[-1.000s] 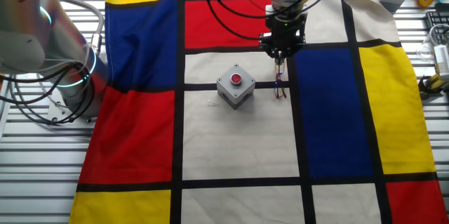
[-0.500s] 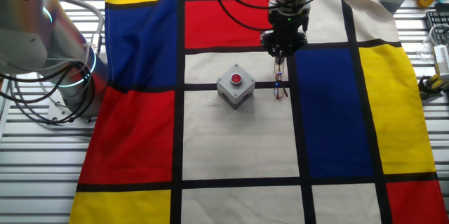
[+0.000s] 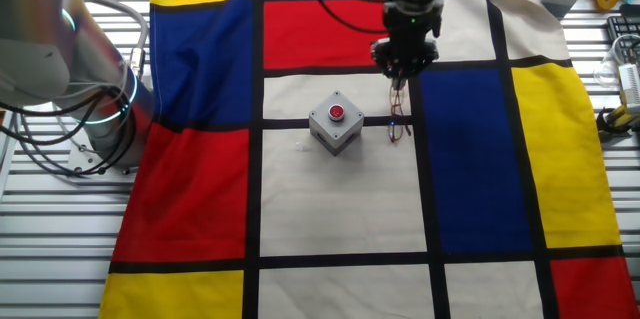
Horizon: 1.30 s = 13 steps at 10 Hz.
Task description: Unfold the leg of the glasses (with one hand)
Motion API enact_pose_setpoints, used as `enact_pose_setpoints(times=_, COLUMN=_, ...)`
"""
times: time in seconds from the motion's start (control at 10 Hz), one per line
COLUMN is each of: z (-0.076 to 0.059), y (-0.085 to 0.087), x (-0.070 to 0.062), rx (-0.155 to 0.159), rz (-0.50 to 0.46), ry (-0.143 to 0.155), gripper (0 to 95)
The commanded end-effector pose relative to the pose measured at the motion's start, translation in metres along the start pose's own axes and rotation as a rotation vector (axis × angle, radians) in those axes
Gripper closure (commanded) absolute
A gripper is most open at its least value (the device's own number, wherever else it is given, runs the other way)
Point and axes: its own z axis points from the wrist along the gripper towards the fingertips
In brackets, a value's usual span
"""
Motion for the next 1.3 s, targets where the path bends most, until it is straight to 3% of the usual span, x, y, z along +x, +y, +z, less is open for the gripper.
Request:
enact_pose_setpoints(times=0.1, z=-0.007, y=-0.002, x=0.000, rx=-0.011, rz=-0.013, ry=0.061, gripper=95.0)
enact_pose_setpoints(times=0.5, z=-0.018, y=-0.005, x=-0.002, rx=-0.013, rz=-0.009, ry=0.133, gripper=95.0)
enact_pose_setpoints(times=0.7, z=-0.023, y=-0.008, x=-0.003, rx=-0.020, rz=-0.055, ry=0.204, gripper=95.0)
enact_pose_setpoints(times=0.9, z=-0.024, y=-0.007, x=-0.003, rx=-0.025, rz=-0.094, ry=0.240, gripper=95.0)
enact_pose_setpoints(times=1.1, z=-0.024, y=-0.007, x=-0.003, rx=-0.034, rz=-0.139, ry=0.318, gripper=95.0)
enact_pose_setpoints(times=1.3, z=-0.024, y=-0.007, x=-0.003, rx=-0.039, rz=-0.148, ry=0.346, gripper=95.0)
